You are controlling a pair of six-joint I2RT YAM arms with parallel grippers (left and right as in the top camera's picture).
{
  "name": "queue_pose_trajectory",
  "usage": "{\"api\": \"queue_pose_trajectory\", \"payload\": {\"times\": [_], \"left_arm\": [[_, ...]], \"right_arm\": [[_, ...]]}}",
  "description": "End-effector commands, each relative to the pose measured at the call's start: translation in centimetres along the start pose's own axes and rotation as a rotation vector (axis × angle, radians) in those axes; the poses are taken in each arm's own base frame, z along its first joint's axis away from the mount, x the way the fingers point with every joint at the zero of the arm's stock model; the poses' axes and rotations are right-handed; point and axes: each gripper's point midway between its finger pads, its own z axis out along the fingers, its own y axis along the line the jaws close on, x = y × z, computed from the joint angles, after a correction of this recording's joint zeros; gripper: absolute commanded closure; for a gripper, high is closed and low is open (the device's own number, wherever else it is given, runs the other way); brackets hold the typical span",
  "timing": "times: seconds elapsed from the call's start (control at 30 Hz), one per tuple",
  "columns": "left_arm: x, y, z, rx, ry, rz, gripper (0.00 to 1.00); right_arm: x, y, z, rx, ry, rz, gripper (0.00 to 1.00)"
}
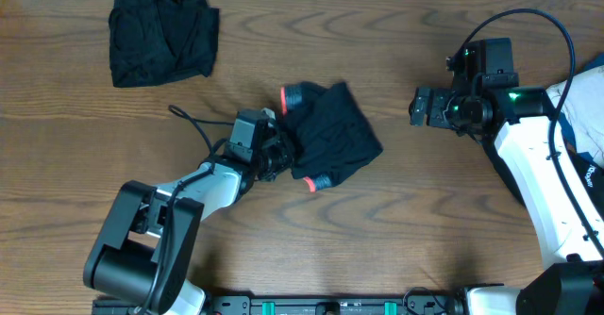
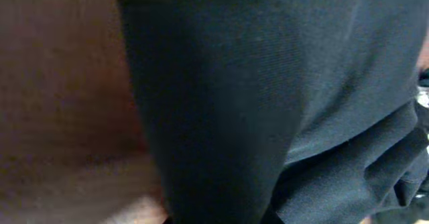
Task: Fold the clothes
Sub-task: 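Grasp the folded black pants bundle with the left gripper, then carry the bundle up-left with the left gripper toward the top-left garment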
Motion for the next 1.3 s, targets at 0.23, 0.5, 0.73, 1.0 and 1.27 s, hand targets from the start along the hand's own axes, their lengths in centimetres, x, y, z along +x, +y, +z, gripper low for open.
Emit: {"api": "queue_pose_trajectory", "payload": {"times": [0.23,0.5,0.73,1.0,1.27], "left_arm": [[-9.5,-3.5,-3.1,-0.059,-0.382,0.419,0.94],[-16.2,-6.6,-7.8,-0.204,-0.779,0.750,0.94],[-20.7,-8.6,-11.7,-0.230,-0.940,0.798,0.94],[-23.4,-6.5,-13.8,-0.271,-0.954,0.726,0.94],[-25.0,-8.3,-15.5,-0.223,-1.026,0.723,0.94]], "right_arm": [[-0.7,0.0,-1.1,0.003,-0.028,-0.027,0.01],[-0.6,-0.1,-1.1,0.004,-0.024,-0.029,0.01],[-0.6,-0.1,-1.1,0.004,-0.023,-0.029,0.01],[-0.6,0.0,-1.1,0.004,-0.024,-0.029,0.01],[-0.6,0.0,-1.1,0.004,-0.024,-0.029,0.01]]}}
